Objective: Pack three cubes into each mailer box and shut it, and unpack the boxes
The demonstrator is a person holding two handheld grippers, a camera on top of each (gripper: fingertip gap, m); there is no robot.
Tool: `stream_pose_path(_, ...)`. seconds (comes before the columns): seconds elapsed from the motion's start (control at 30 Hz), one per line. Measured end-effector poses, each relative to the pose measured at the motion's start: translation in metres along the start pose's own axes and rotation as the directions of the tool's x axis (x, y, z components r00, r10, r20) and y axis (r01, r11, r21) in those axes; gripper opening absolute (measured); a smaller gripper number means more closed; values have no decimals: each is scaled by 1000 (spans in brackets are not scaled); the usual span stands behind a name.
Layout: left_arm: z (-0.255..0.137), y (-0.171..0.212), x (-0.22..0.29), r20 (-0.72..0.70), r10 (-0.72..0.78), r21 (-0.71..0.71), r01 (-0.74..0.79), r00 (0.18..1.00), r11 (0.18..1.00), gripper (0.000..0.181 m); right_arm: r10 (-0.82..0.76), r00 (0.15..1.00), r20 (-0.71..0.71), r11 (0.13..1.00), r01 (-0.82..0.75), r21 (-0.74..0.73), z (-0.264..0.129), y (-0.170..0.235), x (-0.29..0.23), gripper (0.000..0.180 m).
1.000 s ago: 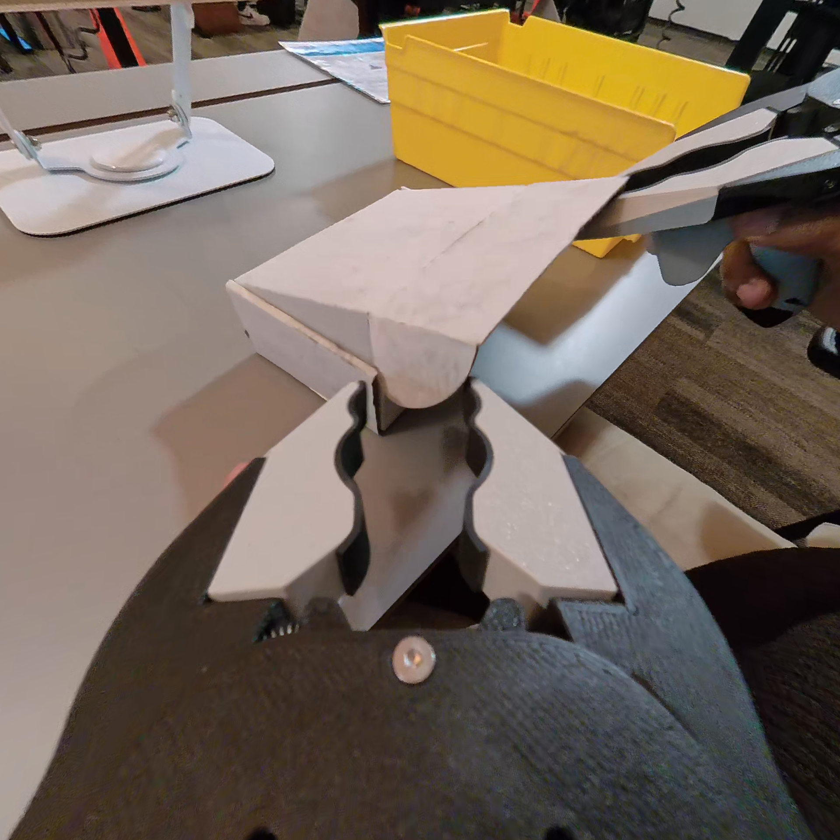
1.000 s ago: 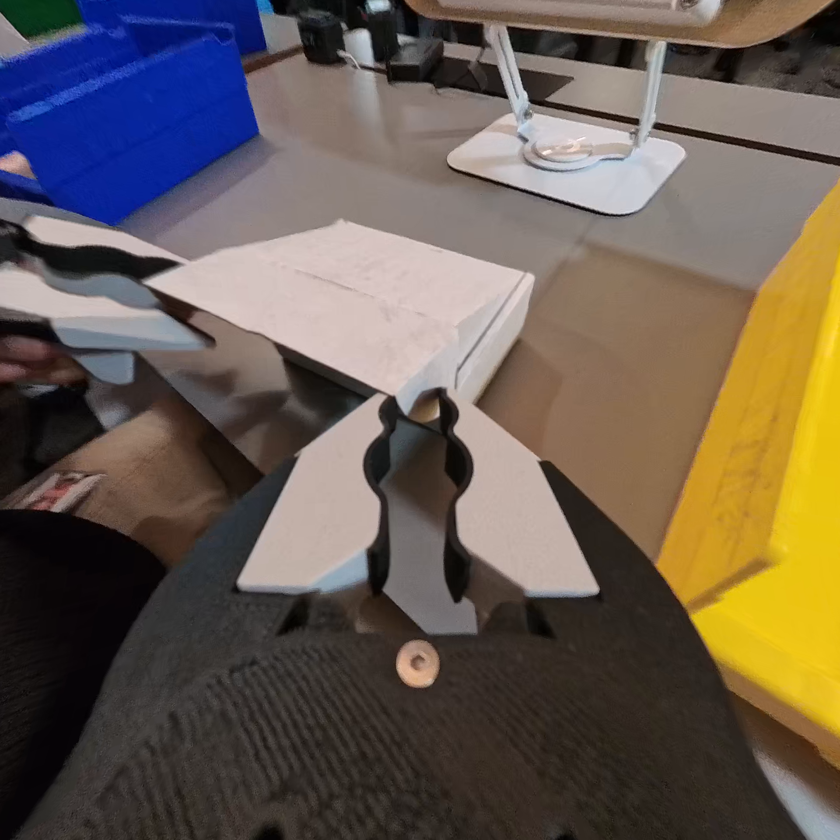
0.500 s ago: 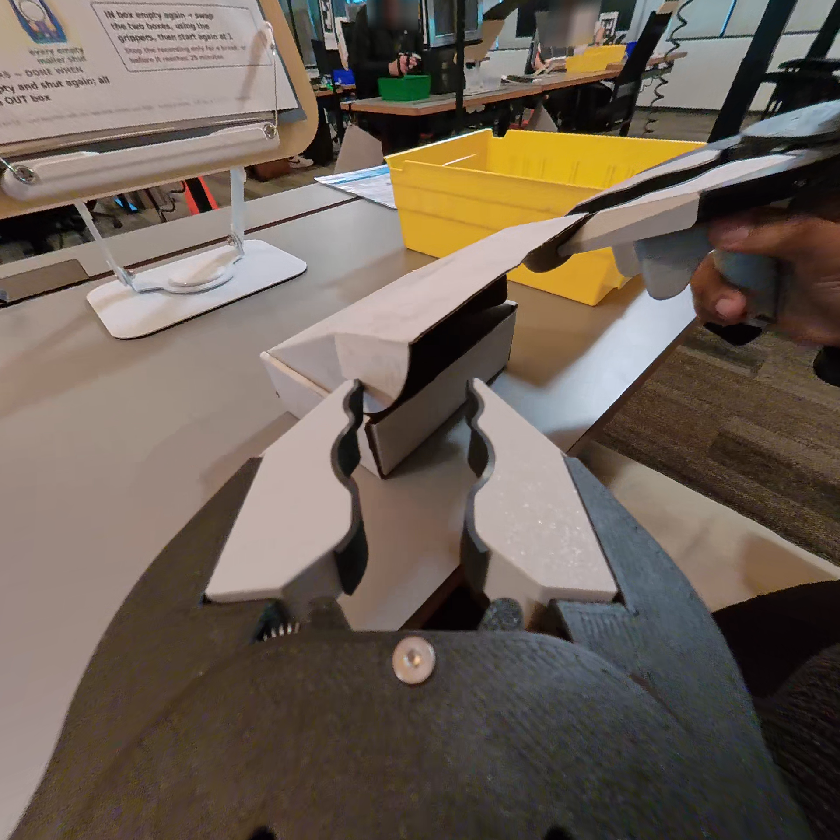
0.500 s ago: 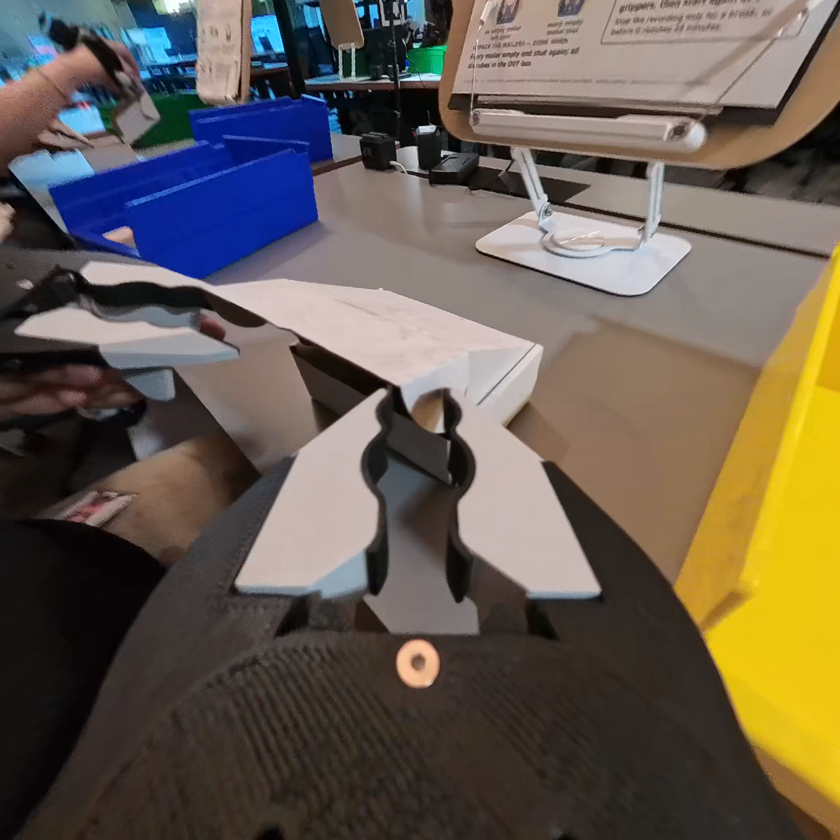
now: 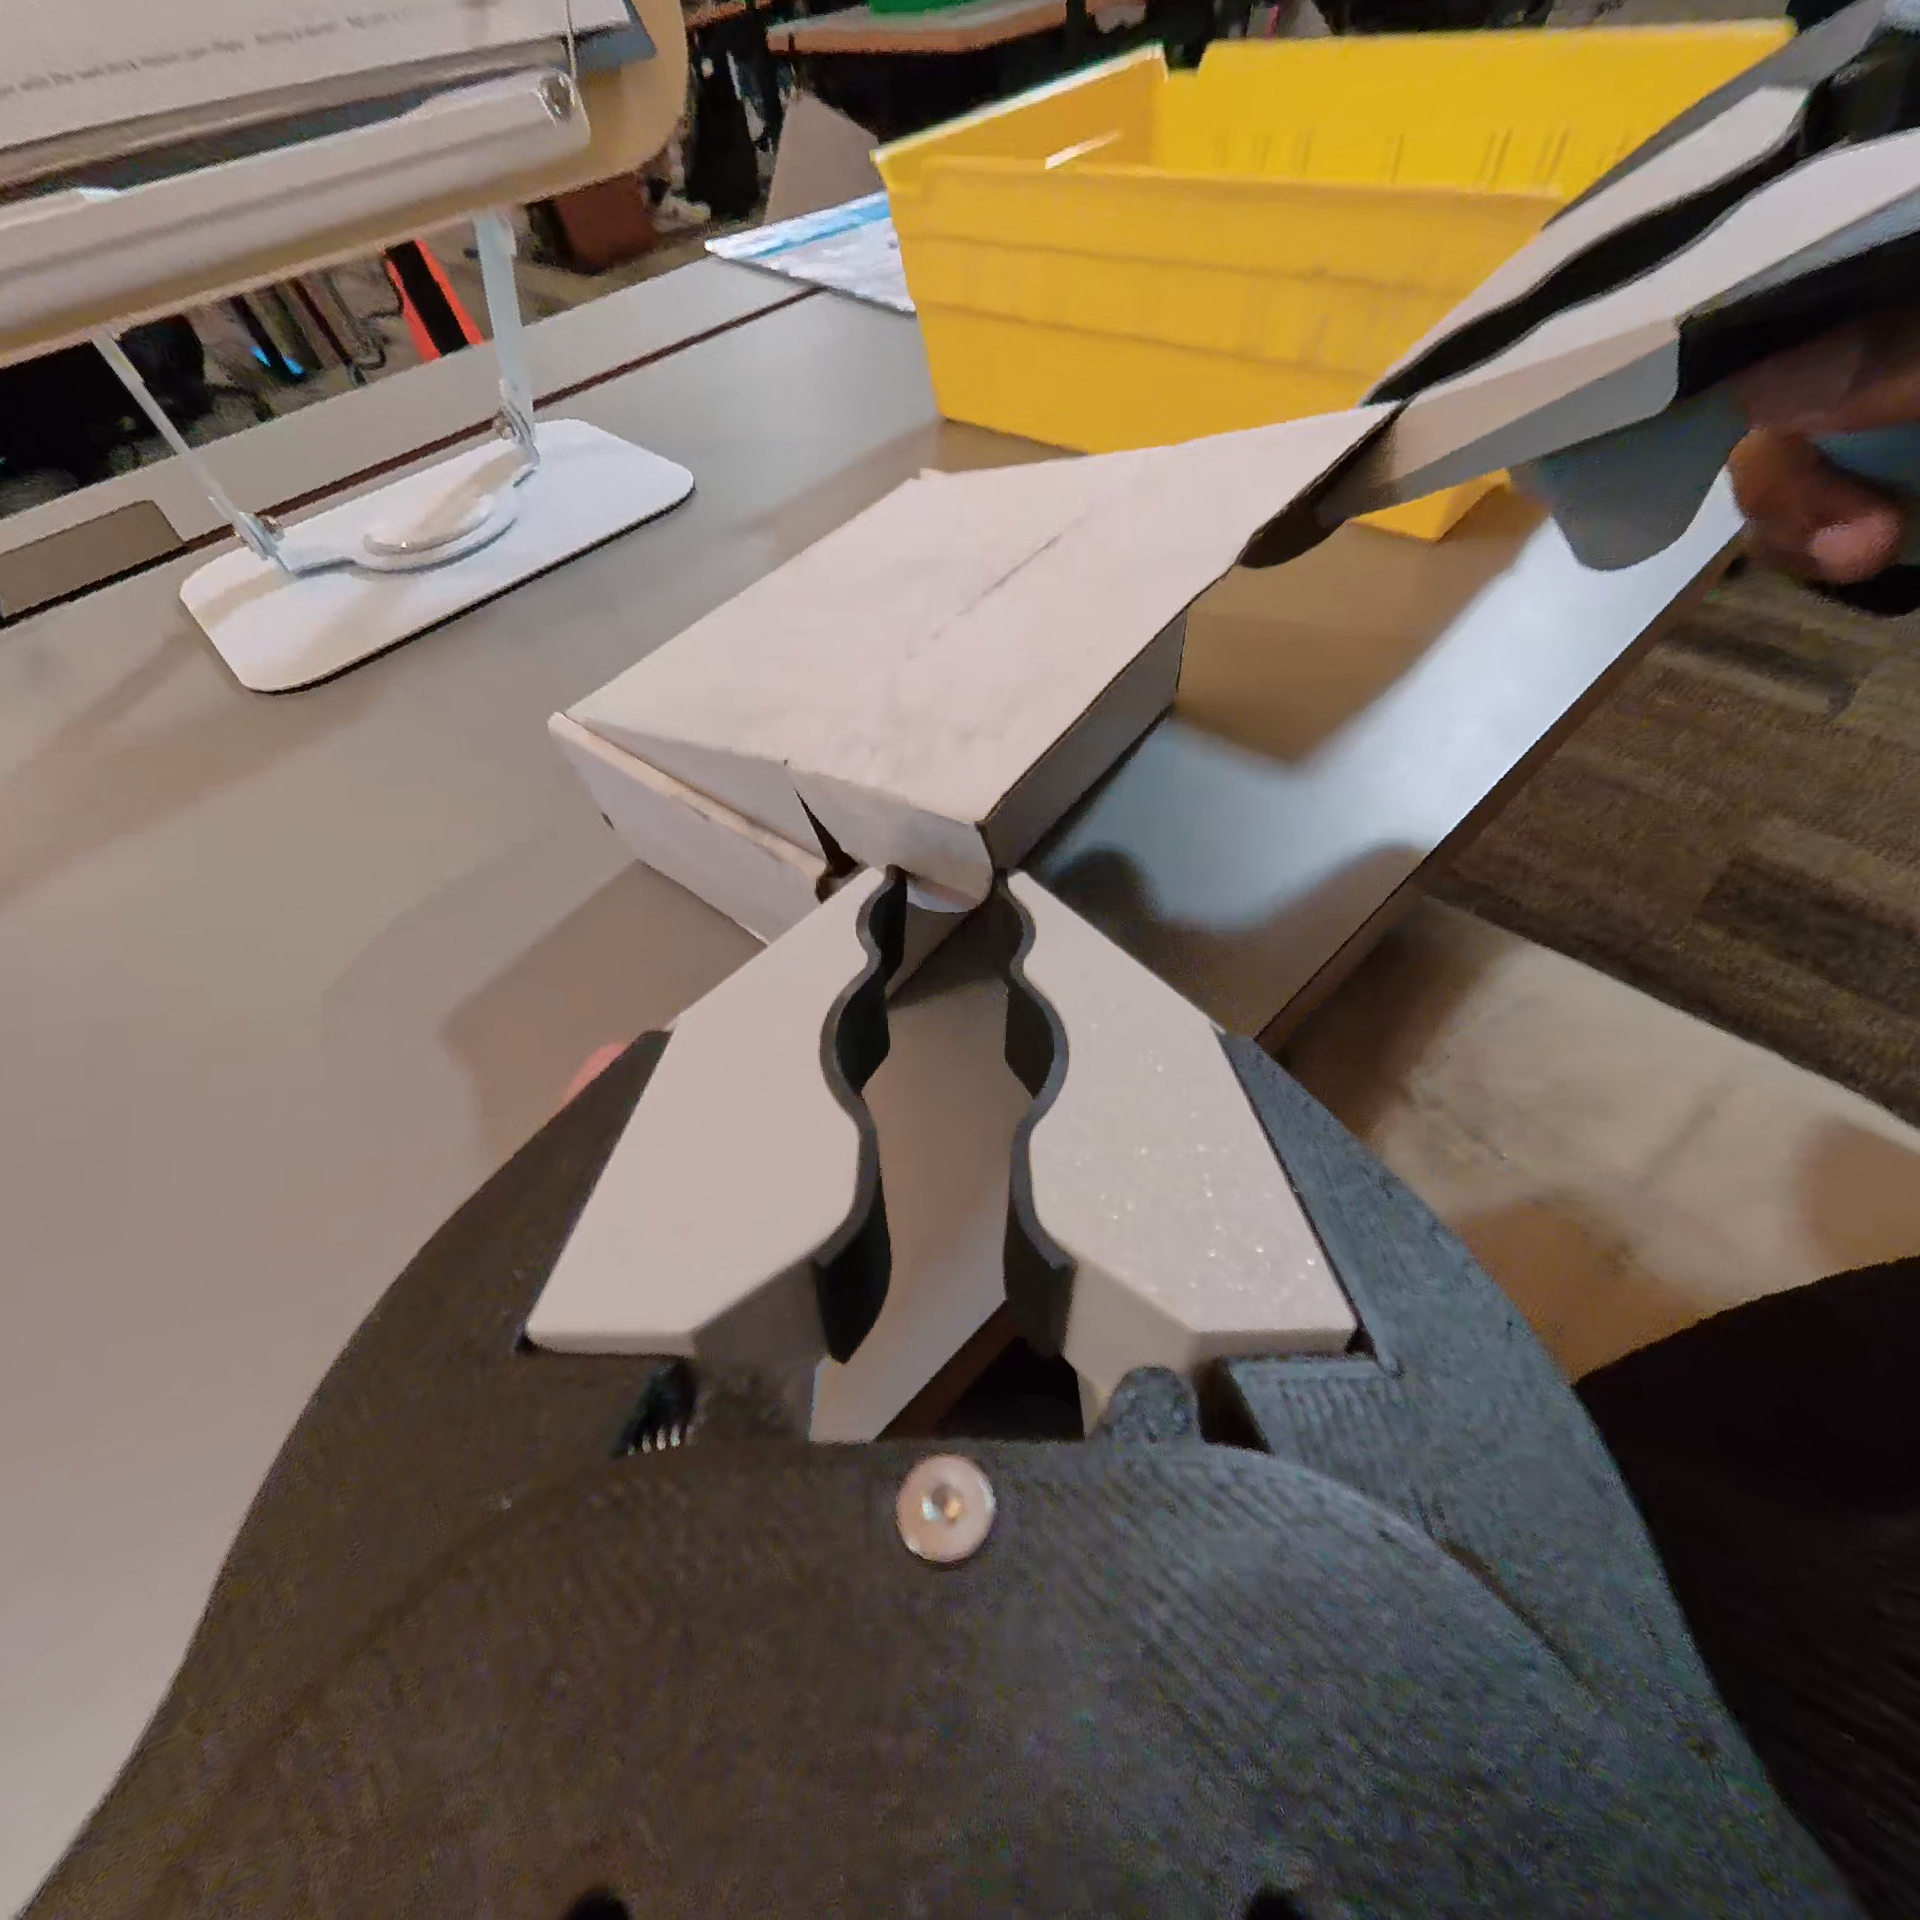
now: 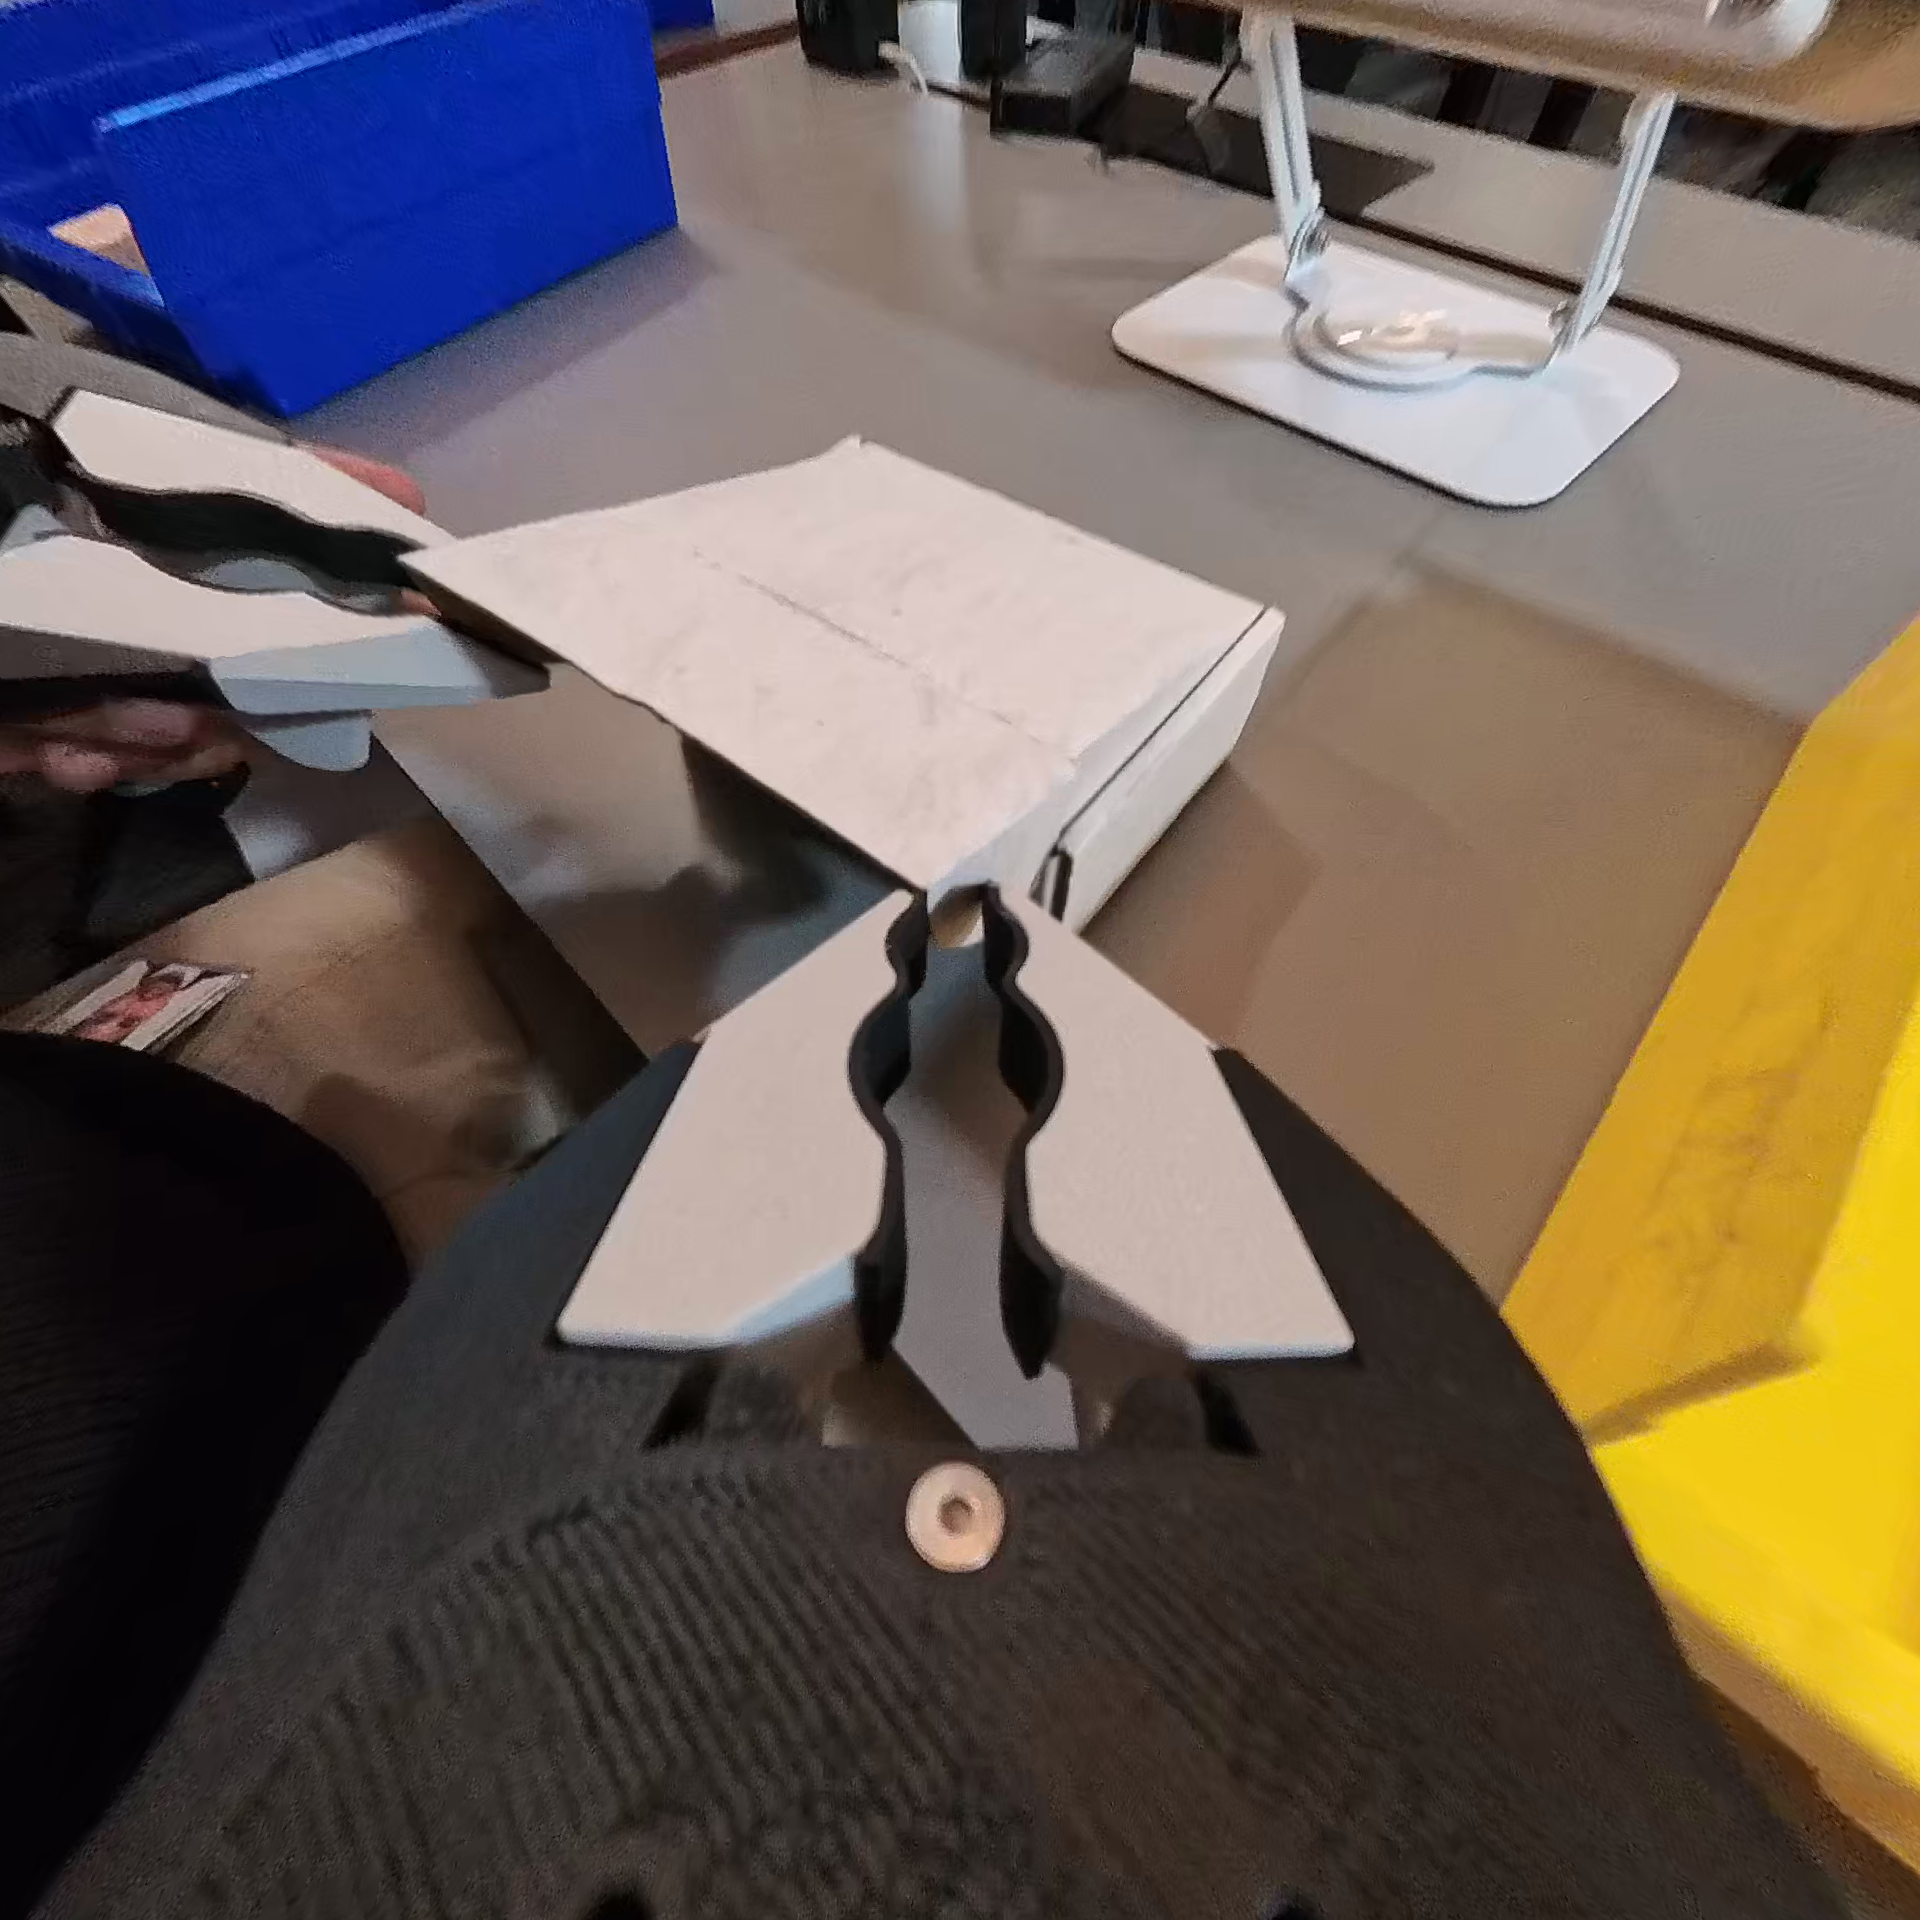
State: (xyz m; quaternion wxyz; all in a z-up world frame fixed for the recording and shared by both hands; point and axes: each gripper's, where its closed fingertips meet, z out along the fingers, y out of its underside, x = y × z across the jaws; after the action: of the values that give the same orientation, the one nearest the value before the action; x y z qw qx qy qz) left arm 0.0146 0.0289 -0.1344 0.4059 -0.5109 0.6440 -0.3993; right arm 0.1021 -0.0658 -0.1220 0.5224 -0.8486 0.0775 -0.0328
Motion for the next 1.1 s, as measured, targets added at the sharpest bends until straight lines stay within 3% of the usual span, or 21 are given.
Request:
stream_pose_path(0.3, 6, 18, -7, 28, 40, -90, -38, 999, 995, 20, 26, 1000, -13, 996, -27, -90, 10, 19, 0, 12)
stream_pose_path(0.43, 8, 36, 0, -47, 38, -184, -46, 998, 982, 49, 120, 987, 104, 990, -111, -91, 12, 22, -12, 68)
stream_pose_path(0.53, 8, 53, -17, 3, 87, -273, -83, 996, 958, 58, 163, 979, 126, 985, -155, -69, 11, 19, -10, 87)
stream_pose_path(0.63, 5, 50, -26, 2, -7, -263, 7, 1000, 965, 60, 150, 979, 134, 988, -153, 12, 4, 3, -9, 96)
stream_pose_path(0.77, -6, 23, -15, -169, -190, -141, 168, 967, 976, 61, 143, 980, 141, 983, -156, 91, -4, -12, -9, 97)
stream_pose_path(0.93, -20, -9, -11, -305, -275, -2, 288, 912, 958, 68, 170, 973, 155, 977, -187, 105, -2, -15, -11, 79)
stream_pose_path(1.03, -18, -16, -1, -354, -360, -4, 383, 863, 924, 64, 212, 960, 181, 969, -230, 85, 4, -12, -16, 75)
stream_pose_path(1.1, -11, -11, 2, -320, -365, -31, 376, 874, 926, 57, 230, 953, 199, 967, -246, 60, 9, -8, -20, 73)
